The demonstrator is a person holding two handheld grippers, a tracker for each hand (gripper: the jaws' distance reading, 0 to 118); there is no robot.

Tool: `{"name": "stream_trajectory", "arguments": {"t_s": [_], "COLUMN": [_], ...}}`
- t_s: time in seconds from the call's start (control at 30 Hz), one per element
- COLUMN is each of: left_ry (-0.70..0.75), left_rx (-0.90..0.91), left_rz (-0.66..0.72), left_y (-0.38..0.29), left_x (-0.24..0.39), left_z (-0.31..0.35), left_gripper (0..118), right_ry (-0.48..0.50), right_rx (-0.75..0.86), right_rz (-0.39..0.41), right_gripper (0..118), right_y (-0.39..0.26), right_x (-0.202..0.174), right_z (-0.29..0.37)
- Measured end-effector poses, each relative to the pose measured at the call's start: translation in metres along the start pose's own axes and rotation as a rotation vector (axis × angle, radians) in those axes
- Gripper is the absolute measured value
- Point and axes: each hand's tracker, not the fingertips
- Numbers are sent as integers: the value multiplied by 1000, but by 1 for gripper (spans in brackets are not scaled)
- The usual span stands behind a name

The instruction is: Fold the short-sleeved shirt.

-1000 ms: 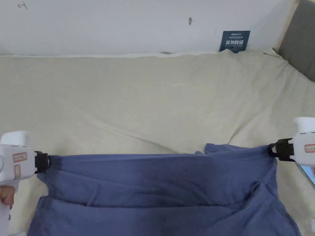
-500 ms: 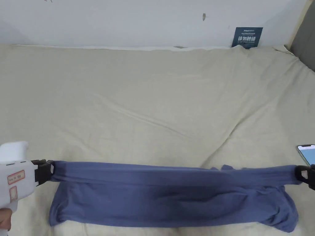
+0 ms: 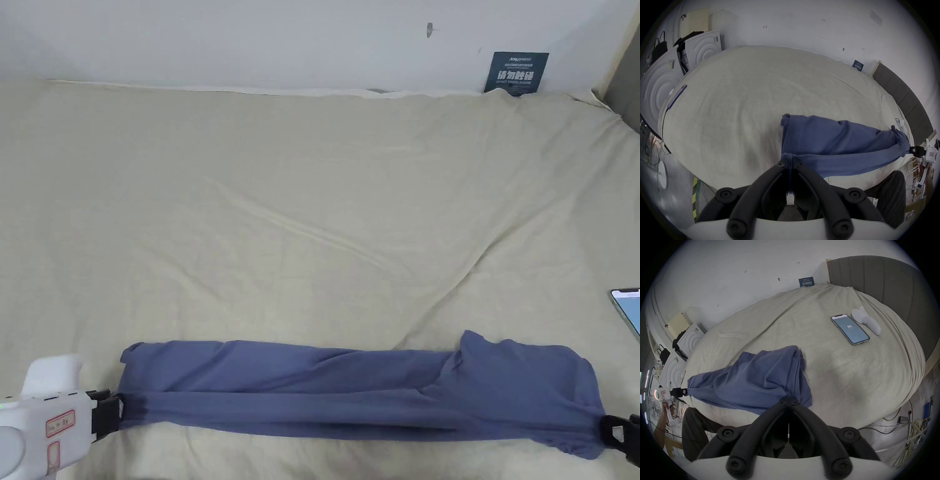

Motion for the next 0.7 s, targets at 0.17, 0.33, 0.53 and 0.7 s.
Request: {"name": "stream_trajectory", "arguments": {"t_s": [0.17,0.33,0.53,0.7], "left_ry": [-1,109,31,-55], "left_rx": [-22,-24,16,3], "left_rz": [23,-9,133,261], "left_y": [3,5,13,15], "left_x": [-5,-26,-51,-93], "left_z": [-8,-1,34,20], "left_gripper": [9,115,107,0], "right_ry": [-30,-101,-43,-183], "right_rx": [-29,30,-9,113], "right_rz": [24,0,-117,-225], "right_gripper": [2,113,95,0], "right_y": [-2,-1,-1,5], "right_x": [-4,-9,-19,-35], "right_z": [-7,24,37,45]}}
